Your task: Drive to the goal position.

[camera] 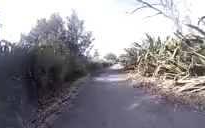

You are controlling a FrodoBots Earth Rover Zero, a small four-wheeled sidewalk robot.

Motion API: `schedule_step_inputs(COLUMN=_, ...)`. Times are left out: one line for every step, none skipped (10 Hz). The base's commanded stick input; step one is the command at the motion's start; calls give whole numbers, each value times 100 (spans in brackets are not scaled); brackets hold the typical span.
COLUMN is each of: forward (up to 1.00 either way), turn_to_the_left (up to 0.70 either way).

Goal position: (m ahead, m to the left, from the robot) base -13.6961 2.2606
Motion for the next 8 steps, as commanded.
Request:
schedule_step_inputs(forward=45, turn_to_the_left=-27)
schedule_step_inputs(forward=45, turn_to_the_left=-27)
schedule_step_inputs(forward=45, turn_to_the_left=-27)
schedule_step_inputs(forward=45, turn_to_the_left=-27)
schedule_step_inputs(forward=45, turn_to_the_left=-27)
schedule_step_inputs(forward=45, turn_to_the_left=-27)
schedule_step_inputs(forward=45, turn_to_the_left=-27)
schedule_step_inputs(forward=45, turn_to_the_left=-27)
